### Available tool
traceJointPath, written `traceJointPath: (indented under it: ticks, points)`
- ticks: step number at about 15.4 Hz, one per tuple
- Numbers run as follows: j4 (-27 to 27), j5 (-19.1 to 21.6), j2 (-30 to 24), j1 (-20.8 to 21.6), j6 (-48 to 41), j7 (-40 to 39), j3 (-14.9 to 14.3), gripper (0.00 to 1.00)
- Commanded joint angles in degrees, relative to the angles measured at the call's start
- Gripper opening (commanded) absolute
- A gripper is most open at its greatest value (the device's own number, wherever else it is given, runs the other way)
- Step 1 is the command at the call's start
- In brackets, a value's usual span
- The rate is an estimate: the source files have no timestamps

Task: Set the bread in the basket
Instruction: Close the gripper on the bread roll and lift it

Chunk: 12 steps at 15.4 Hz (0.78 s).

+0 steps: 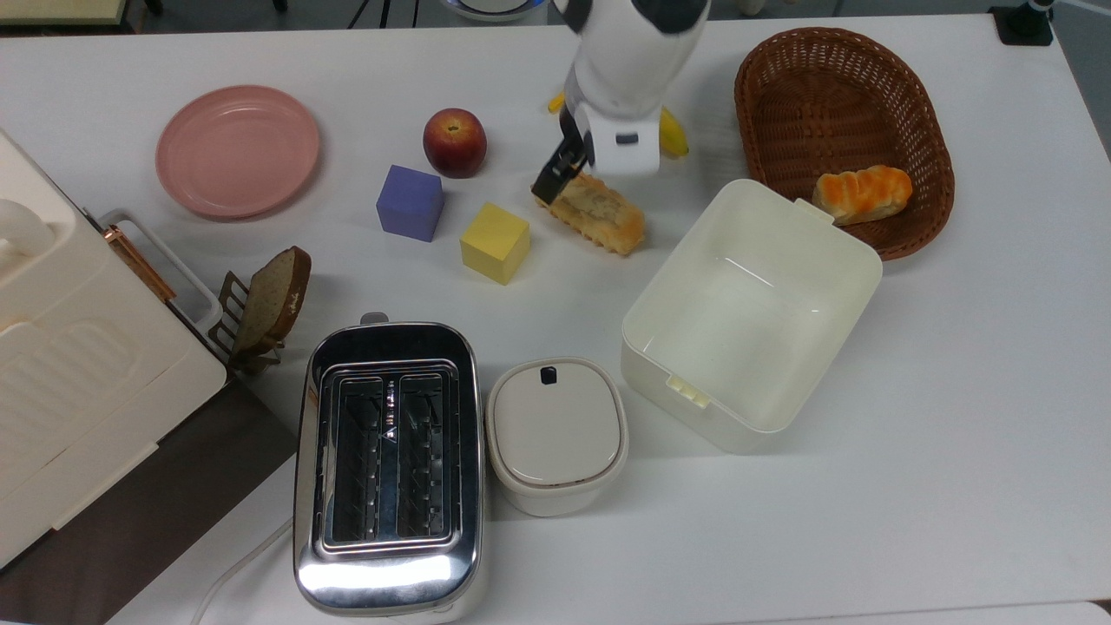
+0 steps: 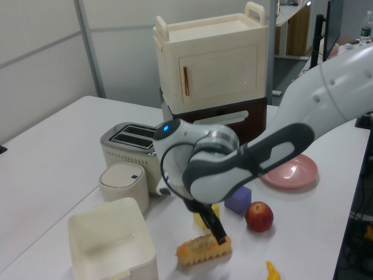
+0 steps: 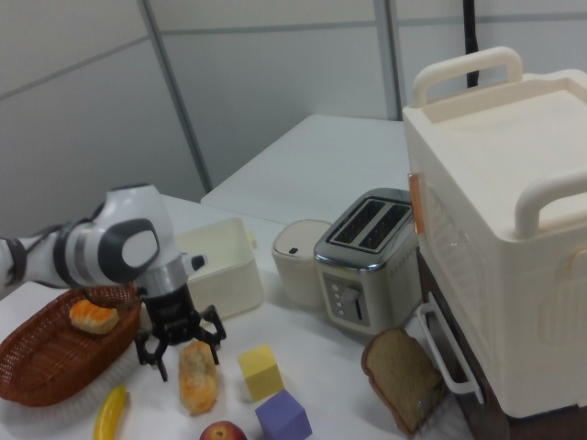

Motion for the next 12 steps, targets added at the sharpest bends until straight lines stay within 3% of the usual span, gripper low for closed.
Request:
traceJointPath:
  ticks: [1, 3, 5, 6, 8, 10, 12]
  points:
    - [-0.2, -4.6, 5.3, 1.9, 5.6, 8.1, -1.1, 1.00]
    - [0.0, -6.3, 6.4, 2.7, 6.9, 11.6, -1.0, 0.96]
    - [1.1, -6.1, 5.4, 3.8, 6.4, 13.9, -1.0, 0.63]
    - [2.5, -5.4, 4.1, 3.8, 5.1, 14.2, -1.0, 0.54]
    - [5.3, -4.0, 1.0, 3.7, -0.3, 14.2, -0.9, 0.53]
    - [11.4, 0.8, 0.0, 3.8, -6.3, 13.6, -0.9, 0.54]
    - [16.5, 2.5, -0.1, 3.9, -12.0, 14.0, -0.4, 0.55]
